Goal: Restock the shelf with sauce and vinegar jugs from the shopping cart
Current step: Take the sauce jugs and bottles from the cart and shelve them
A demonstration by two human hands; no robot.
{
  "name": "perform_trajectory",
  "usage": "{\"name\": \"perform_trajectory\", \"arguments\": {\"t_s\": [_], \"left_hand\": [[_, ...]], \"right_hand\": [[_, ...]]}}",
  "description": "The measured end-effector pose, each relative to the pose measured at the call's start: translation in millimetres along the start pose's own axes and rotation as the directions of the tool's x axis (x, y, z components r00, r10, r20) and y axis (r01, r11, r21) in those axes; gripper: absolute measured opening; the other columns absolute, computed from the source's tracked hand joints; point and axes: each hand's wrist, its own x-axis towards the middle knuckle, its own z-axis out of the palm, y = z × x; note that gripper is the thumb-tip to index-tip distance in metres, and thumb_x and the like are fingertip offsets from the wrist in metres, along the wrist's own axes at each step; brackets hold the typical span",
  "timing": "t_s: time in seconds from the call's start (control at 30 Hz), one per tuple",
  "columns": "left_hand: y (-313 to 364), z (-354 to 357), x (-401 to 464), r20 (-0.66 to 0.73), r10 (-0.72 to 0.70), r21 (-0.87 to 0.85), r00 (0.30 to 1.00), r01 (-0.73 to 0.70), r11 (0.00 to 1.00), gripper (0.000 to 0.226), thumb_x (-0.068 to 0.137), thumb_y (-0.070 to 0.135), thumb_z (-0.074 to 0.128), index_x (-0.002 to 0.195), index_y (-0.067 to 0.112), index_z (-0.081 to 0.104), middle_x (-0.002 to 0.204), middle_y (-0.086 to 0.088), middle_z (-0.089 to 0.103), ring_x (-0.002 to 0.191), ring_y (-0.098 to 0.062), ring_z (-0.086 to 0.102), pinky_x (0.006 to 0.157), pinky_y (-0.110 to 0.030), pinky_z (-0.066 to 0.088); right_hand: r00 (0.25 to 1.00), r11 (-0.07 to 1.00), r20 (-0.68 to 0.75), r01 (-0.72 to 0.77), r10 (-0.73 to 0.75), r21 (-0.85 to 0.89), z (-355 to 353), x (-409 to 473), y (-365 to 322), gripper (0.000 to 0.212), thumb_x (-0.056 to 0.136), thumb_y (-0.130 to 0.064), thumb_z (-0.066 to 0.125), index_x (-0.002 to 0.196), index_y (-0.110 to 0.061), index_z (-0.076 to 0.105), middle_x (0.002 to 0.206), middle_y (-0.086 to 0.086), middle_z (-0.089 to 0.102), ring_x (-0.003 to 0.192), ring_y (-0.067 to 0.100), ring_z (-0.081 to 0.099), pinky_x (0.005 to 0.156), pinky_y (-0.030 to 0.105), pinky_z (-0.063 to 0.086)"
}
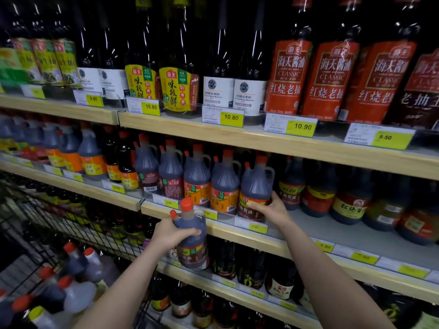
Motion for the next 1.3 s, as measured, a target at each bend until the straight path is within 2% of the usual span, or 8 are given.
{"name": "perform_trajectory", "arguments": {"t_s": [0.23,0.5,0.6,0.73,0.83,0.93,1.13,1.3], "left_hand": [[36,-8,-24,0.088,0.026,-0.033,0.996,-0.023,0.999,0.028,0.063,0.025,0.084,0.082,0.023,0.064,0.092,0.001,0.065,0.085,-0.015,0.059,0.063,-0.024,0.045],[100,-12,-75,0.235,0.077,-0.027,0.969,-0.073,0.997,0.047,0.053,0.038,0.086,0.092,0.019,0.067,0.096,0.003,0.069,0.093,-0.018,0.064,0.073,-0.031,0.053],[121,-11,-102,0.253,0.081,-0.018,0.964,-0.079,0.997,0.065,0.042,0.050,0.084,0.095,0.017,0.066,0.102,-0.002,0.069,0.093,-0.019,0.064,0.078,-0.040,0.057],[134,-6,-132,0.377,0.127,-0.119,0.917,-0.088,0.989,0.066,0.066,0.041,0.081,0.121,0.023,0.049,0.122,0.000,0.057,0.109,-0.022,0.058,0.081,-0.043,0.057],[125,-5,-158,0.550,0.225,-0.264,0.804,-0.088,0.960,0.070,0.079,0.016,0.073,0.135,0.029,0.032,0.127,0.008,0.050,0.109,-0.007,0.055,0.082,-0.022,0.053],[103,12,-182,0.629,0.261,-0.230,0.732,-0.145,0.962,0.081,0.064,0.016,0.083,0.134,0.020,0.042,0.123,0.008,0.058,0.112,-0.004,0.057,0.094,-0.024,0.048],[91,52,-196,0.412,0.220,-0.263,0.884,-0.116,0.958,0.075,0.035,0.046,0.085,0.101,0.023,0.059,0.107,-0.002,0.068,0.098,-0.015,0.066,0.094,-0.041,0.052],[98,68,-202,0.308,0.291,-0.017,0.906,-0.300,0.954,0.069,0.048,0.044,0.087,0.106,0.023,0.056,0.095,0.013,0.064,0.089,-0.007,0.061,0.069,-0.016,0.046]], "right_hand": [[0.983,0.964,-0.049,0.165,-0.179,-0.207,-12,-56,-33,0.097,0.065,-0.015,0.084,0.143,-0.009,0.028,0.132,-0.002,0.035,0.123,0.006,0.032,0.094,0.009,0.023],[0.912,0.966,0.409,0.077,0.032,-0.247,8,-135,-42,0.108,0.059,-0.035,0.087,0.146,-0.018,0.026,0.146,-0.009,0.033,0.136,0.010,0.030,0.112,0.031,0.031],[0.932,0.989,0.362,0.044,0.010,-0.140,3,-158,-50,0.100,0.053,-0.031,0.089,0.138,-0.021,0.037,0.135,-0.006,0.051,0.124,0.013,0.050,0.103,0.036,0.045],[0.972,0.998,0.234,0.028,-0.014,-0.057,-23,-181,-55,0.097,0.039,-0.040,0.091,0.124,-0.018,0.050,0.120,-0.002,0.063,0.108,0.015,0.063,0.091,0.041,0.053],[0.984,1.000,0.175,-0.002,0.008,-0.031,-47,-196,-64,0.079,0.047,-0.018,0.093,0.116,-0.009,0.054,0.112,0.004,0.065,0.093,0.011,0.065,0.074,0.023,0.056],[0.986,0.999,0.164,-0.033,0.027,0.034,-64,-211,-77,0.060,0.062,-0.002,0.084,0.113,-0.011,0.055,0.103,-0.004,0.063,0.087,0.003,0.061,0.060,0.011,0.051],[0.982,0.988,0.176,-0.090,0.068,0.123,-84,-225,-81,0.054,0.069,-0.006,0.079,0.116,-0.014,0.053,0.104,-0.004,0.065,0.092,0.007,0.064,0.069,0.016,0.054],[0.979,0.998,0.201,-0.048,0.039,0.039,-85,-223,-73,0.074,0.048,-0.016,0.091,0.114,-0.012,0.057,0.103,0.007,0.072,0.095,0.021,0.069,0.076,0.026,0.056]]}}
